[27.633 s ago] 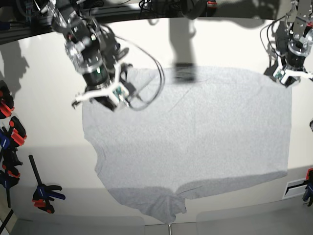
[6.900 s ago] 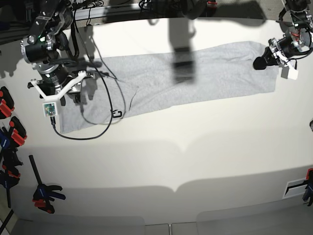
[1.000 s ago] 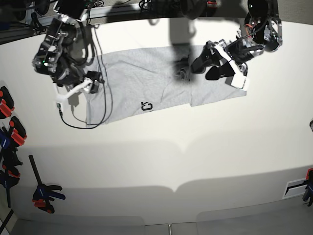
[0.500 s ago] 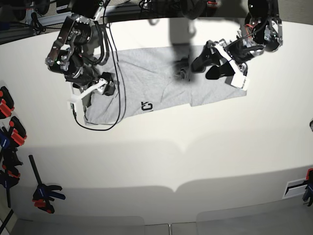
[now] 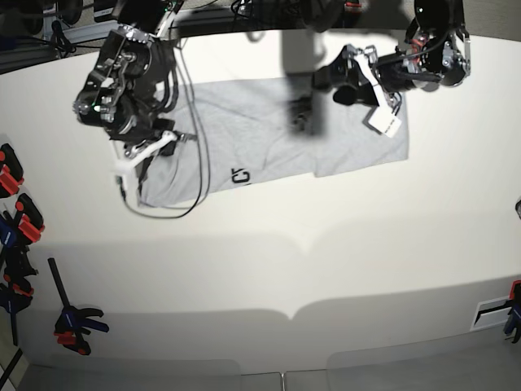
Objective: Fold the T-shirt properly
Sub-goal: 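Fold the right gripper's end over onto the left gripper's folded end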
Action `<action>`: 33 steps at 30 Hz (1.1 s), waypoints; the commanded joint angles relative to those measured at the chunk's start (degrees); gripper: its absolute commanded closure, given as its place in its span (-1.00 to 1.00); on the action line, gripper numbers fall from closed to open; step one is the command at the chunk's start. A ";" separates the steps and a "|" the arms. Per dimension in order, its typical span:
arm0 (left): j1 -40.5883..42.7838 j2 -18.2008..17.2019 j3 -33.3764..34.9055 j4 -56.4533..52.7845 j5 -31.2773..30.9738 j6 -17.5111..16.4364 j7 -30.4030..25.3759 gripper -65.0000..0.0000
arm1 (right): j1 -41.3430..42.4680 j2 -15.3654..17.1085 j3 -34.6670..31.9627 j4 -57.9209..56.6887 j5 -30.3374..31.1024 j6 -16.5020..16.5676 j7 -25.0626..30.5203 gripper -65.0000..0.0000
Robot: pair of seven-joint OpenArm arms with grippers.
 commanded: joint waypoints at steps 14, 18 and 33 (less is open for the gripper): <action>-0.24 -0.42 -3.10 5.90 6.47 3.72 4.83 -0.26 | 1.60 -6.45 -26.73 9.14 16.65 5.75 -5.38 1.00; -0.26 -0.42 -12.68 11.63 7.23 3.54 4.85 -0.26 | 1.60 -6.45 -38.05 9.14 16.39 2.82 -4.24 1.00; -0.24 -0.37 -40.83 14.16 6.99 3.61 5.51 -0.26 | 1.60 -6.45 -60.37 7.63 6.84 -4.46 17.49 1.00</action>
